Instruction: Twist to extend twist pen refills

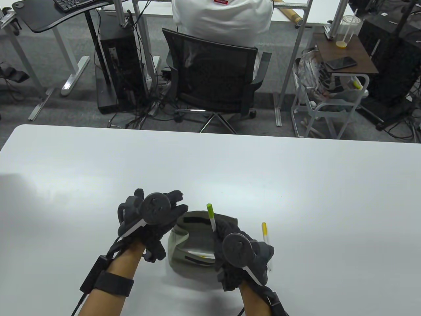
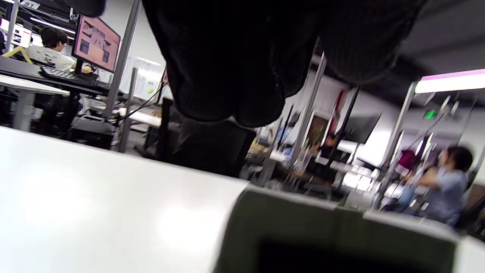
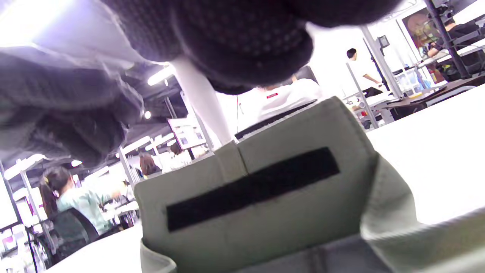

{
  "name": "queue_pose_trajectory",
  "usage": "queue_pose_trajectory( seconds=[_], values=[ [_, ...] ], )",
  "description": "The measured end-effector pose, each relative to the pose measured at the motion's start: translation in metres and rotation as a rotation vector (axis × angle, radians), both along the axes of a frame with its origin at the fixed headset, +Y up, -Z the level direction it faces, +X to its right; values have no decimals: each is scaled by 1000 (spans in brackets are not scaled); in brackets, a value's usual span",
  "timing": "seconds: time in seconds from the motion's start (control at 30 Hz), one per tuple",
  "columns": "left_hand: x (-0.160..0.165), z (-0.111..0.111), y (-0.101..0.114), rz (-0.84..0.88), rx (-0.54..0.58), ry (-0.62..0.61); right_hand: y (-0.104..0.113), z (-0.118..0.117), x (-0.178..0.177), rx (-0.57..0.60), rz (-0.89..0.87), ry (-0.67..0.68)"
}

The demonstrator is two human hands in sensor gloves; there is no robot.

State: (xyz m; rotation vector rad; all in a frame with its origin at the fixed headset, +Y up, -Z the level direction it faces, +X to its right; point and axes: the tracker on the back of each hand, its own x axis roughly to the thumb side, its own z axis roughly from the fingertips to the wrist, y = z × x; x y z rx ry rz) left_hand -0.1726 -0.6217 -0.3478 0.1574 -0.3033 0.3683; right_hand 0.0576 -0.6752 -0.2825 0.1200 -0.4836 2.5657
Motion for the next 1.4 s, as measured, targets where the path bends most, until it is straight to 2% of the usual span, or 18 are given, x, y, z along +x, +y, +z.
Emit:
queue_pose_trajectory(
  seconds=[0.07,0.13,0.3,0.43,0.6,1.0,1.4],
  values=[
    [5,11,23,106,35,-39,2,3,-2,31,-18,-8],
    [12,19,37,152,34,-82,2,4,-4,37,-25,-8],
    [34,34,54,72,39,-95,2,7,-9,48,7,6],
    [46,36,55,-8,27,-54,4,10,-14,59,23,14],
    [53,39,52,-3,89,-53,6,13,-18,68,44,24],
    [58,43,54,-26,178,-128,6,13,-17,63,18,29],
    [57,41,51,4,146,-205,6,12,-16,46,6,33]
  ],
)
